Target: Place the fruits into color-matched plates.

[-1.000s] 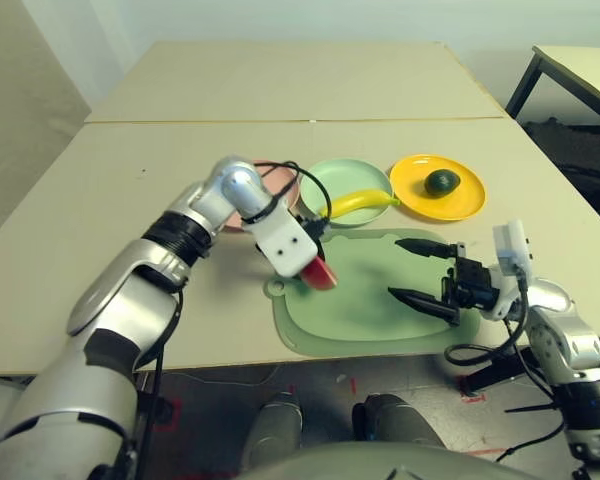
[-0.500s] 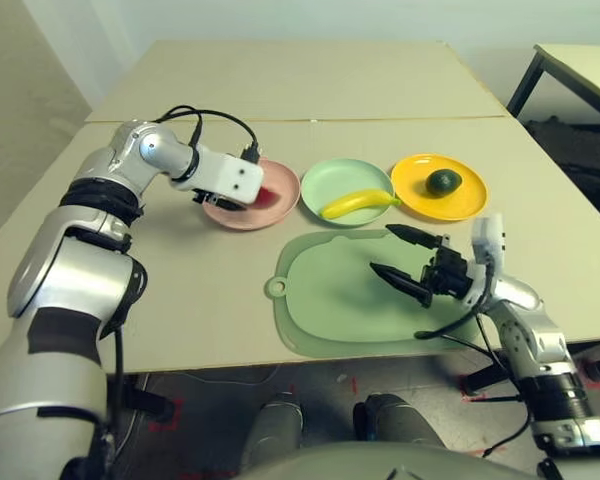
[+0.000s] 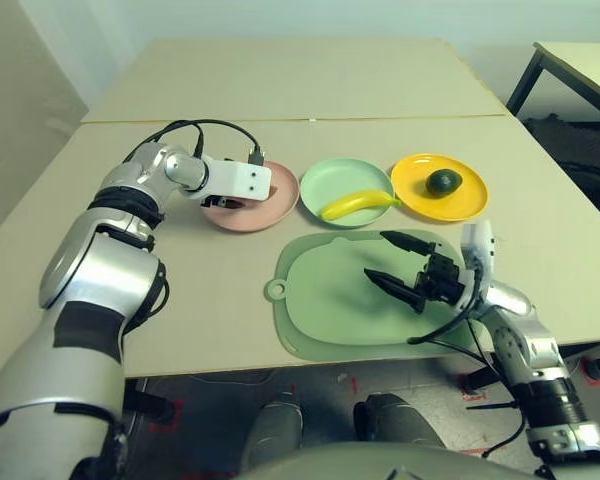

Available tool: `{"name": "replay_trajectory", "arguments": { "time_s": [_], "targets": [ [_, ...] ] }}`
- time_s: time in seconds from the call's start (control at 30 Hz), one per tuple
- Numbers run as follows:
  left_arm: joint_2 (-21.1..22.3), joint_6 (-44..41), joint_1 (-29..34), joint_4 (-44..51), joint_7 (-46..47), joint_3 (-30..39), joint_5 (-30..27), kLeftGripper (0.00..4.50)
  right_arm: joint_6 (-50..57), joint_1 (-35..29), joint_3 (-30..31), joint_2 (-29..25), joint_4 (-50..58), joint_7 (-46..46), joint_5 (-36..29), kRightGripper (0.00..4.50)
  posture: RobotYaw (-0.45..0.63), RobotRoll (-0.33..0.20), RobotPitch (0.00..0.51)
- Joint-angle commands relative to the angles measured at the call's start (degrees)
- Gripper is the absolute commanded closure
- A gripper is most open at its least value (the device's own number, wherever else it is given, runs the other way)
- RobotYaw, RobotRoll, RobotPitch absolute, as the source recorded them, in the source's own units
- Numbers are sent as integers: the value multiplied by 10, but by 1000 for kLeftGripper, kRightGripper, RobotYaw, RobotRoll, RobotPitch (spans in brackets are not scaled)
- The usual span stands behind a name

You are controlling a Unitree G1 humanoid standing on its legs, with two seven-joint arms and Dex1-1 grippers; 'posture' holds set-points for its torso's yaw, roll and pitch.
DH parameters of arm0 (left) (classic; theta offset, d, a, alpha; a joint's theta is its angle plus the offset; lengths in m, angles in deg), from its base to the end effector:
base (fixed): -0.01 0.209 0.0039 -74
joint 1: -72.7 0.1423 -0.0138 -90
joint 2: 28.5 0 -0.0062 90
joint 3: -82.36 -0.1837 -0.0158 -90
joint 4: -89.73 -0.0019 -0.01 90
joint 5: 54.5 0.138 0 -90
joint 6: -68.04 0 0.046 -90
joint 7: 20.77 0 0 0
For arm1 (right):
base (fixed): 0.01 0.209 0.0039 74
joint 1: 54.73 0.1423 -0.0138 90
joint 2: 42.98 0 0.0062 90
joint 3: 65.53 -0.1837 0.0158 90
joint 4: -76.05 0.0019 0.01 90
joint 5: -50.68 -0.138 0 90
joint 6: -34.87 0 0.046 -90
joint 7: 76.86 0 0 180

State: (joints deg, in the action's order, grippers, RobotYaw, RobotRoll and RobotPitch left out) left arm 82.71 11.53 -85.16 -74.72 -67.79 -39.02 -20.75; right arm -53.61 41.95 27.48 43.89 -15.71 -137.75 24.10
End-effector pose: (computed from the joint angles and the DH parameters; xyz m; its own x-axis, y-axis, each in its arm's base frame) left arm 0.3551 0.2430 0.1937 0.5989 -0.2772 -0.7513 0.7341 -0.1849 0.6534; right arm 0.2266 -0.1967 0.0683 0.4153 0.9008 0.1269 -0.9092 0.4156 0.0256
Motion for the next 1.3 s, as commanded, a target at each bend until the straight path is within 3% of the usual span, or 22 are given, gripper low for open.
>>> {"name": "replay_trajectory", "arguments": {
  "time_s": [0.03,0.3,0.43,0.63,0.8,0.93,1.03,1.17,1.3],
  "targets": [
    [-2,-1,6,-8,7,1,9,11,3,-6,5,-4,8,3,5,0,-23,0,45],
    [22,4,5,-4,12,27,-6,11,-1,-8,2,-8,1,2,8,0,-8,0,46],
    [35,20,21,14,-26,74,-60,11,-5,-16,-10,-18,3,5,6,0,-4,0,50],
    [67,-56,112,109,-151,245,-268,11,-15,-72,-44,-71,28,-16,-3,0,-15,0,54],
    [112,-251,333,386,-166,417,-469,11,-45,-128,-94,-136,5,-60,-10,0,28,0,59],
    [87,-390,533,641,-91,528,-580,11,-78,-131,-144,-135,-51,-38,-13,0,70,0,72],
    [42,-442,617,756,-26,563,-621,11,-94,-110,-174,-109,-80,9,-15,0,88,0,81],
    [-21,-456,677,814,38,571,-629,11,-118,-93,-204,-76,-104,71,-7,0,101,0,90],
    [-77,-432,698,787,82,565,-614,11,-148,-93,-217,-46,-111,129,10,0,102,0,95]
  ]
}}
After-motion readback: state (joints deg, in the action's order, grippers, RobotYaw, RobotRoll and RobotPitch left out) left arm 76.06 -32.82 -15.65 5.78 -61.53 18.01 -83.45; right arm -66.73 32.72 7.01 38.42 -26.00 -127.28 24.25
